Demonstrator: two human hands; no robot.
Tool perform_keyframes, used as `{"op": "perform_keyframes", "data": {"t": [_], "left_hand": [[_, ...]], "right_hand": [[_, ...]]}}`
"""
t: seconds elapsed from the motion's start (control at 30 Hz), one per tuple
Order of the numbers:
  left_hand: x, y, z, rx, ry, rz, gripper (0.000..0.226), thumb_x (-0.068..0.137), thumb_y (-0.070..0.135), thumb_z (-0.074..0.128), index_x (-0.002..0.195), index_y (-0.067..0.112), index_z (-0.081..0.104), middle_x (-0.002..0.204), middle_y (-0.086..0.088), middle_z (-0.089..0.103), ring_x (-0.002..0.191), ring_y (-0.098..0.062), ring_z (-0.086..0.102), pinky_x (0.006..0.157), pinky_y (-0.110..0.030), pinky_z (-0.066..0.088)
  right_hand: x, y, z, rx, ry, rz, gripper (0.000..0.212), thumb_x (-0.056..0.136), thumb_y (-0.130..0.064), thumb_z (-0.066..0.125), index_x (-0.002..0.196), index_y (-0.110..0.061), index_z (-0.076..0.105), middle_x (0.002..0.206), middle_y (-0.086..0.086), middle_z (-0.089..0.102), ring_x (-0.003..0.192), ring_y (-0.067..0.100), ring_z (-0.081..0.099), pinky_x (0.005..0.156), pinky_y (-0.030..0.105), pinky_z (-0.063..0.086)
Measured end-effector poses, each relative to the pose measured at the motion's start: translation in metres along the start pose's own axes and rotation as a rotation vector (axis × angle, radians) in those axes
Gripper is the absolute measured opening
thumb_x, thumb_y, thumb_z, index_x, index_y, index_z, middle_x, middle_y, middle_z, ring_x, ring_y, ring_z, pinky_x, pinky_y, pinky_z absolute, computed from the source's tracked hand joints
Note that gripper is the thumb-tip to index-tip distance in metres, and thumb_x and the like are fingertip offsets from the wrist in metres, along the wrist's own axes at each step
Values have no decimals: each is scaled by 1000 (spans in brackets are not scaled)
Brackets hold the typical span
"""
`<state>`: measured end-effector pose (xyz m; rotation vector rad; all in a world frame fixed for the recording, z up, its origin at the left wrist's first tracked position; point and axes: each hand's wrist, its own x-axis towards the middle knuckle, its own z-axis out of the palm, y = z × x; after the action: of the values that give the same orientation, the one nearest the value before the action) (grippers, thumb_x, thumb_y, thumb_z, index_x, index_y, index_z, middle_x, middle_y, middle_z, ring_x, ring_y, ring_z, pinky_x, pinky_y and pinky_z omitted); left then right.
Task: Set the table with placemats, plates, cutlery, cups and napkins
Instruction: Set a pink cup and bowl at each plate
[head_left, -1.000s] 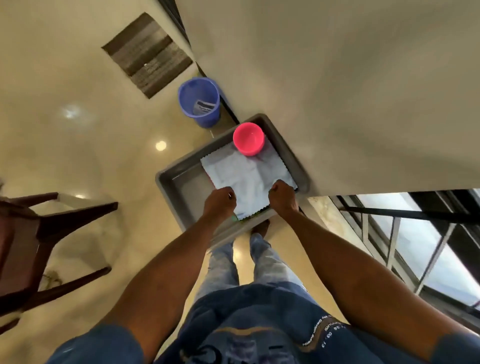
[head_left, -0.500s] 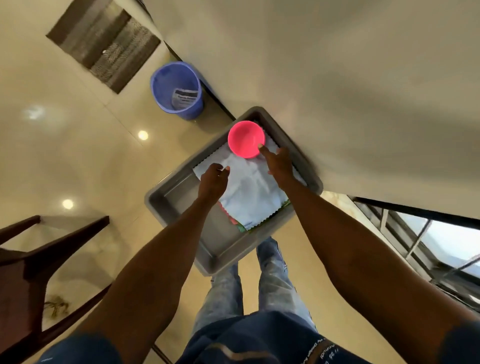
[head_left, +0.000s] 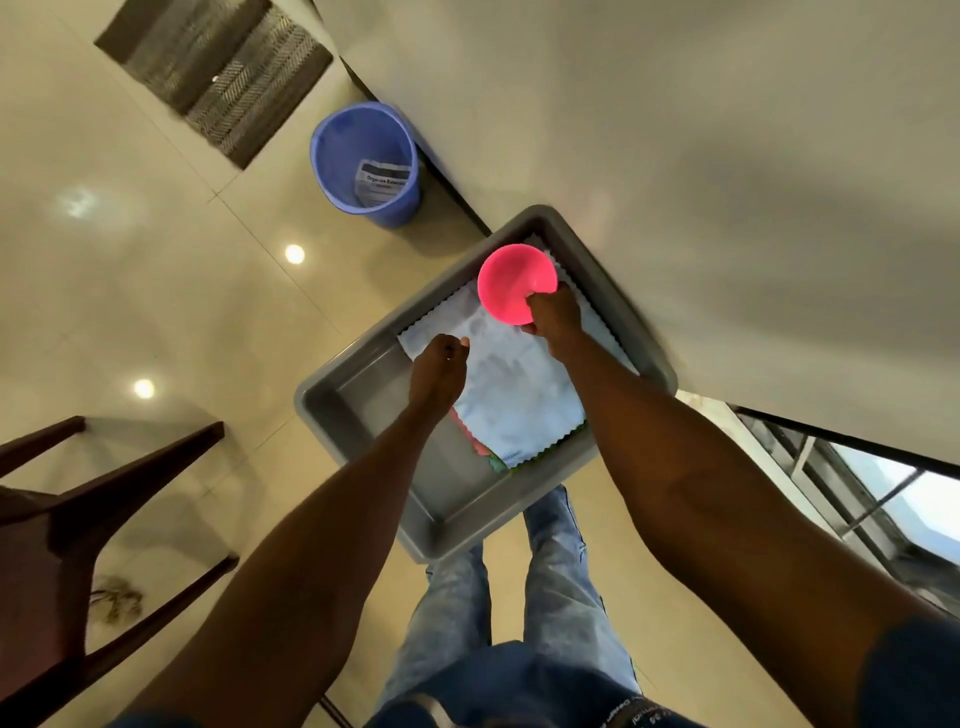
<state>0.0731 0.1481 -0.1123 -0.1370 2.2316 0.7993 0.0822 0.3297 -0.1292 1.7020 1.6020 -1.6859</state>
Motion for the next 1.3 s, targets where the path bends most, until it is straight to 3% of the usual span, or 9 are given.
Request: {"op": "perform_keyframes", "data": {"t": [0.1,0.27,0.4,0.5,0.63,0.8,0.97,1.13,1.3], "left_hand": [[-2,4,-6,-108,-28,-43,38,96,48,49,100,12,59,99,-10,69,90,-29,64,77,-39,51],[-36,23,-20,-525,-89,-110,39,91,55,54,100,17,56,95,-3,60,89,-20,57,71,-35,47],[-77,27,-33,-794,-178,-179,71,79,75,49,129,24,52,123,-3,60,110,-22,59,81,-36,50],[-113,22,-38,-921,-187,-183,61,79,76,47,122,33,54,123,-2,61,111,-22,60,89,-42,51],[-154,-1,-36,-1049,-52,-139,59,75,64,57,124,31,53,125,-4,58,110,-27,61,87,-48,55],[-208,-41,-44,-1202,146,-204,70,69,58,62,129,24,51,128,-14,59,112,-37,60,88,-52,55],[-263,-86,-51,-1402,258,-151,59,64,27,65,121,21,54,113,-11,64,101,-32,61,75,-39,55],[-305,-148,-59,-1460,345,-126,59,59,20,66,116,30,56,117,-6,62,112,-35,55,96,-55,49],[-359,-221,-76,-1518,464,-176,70,65,36,71,131,27,50,132,-8,56,116,-32,55,84,-46,56]], "right_hand": [[-11,7,-4,-39,2,-49,54,89,-12,57,141,-14,48,129,13,57,108,34,58,64,39,61],[-58,13,-20,-162,-89,-103,43,88,-15,60,129,-9,52,116,14,62,77,23,64,69,41,61],[-108,21,-27,-253,-149,-195,48,87,-18,58,134,-16,47,113,11,64,82,27,69,67,39,59],[-144,27,-31,-300,-201,-246,51,85,-18,59,135,-22,48,113,7,62,89,28,66,73,43,59],[-185,36,-34,-335,-376,-293,56,74,-33,60,129,-25,51,114,7,62,96,26,64,76,44,59],[-237,51,-18,-408,-597,-241,45,90,-41,63,121,-14,46,117,11,57,94,22,60,76,44,60],[-290,79,12,-462,-768,-199,73,72,-70,60,128,-23,48,128,11,56,110,32,60,79,49,60],[-337,113,49,-597,-901,-187,49,89,-60,55,127,-29,47,132,13,53,117,35,55,87,50,55],[-393,166,99,-805,-943,-240,43,89,-59,56,118,-28,49,127,12,53,111,33,56,74,42,58]]}}
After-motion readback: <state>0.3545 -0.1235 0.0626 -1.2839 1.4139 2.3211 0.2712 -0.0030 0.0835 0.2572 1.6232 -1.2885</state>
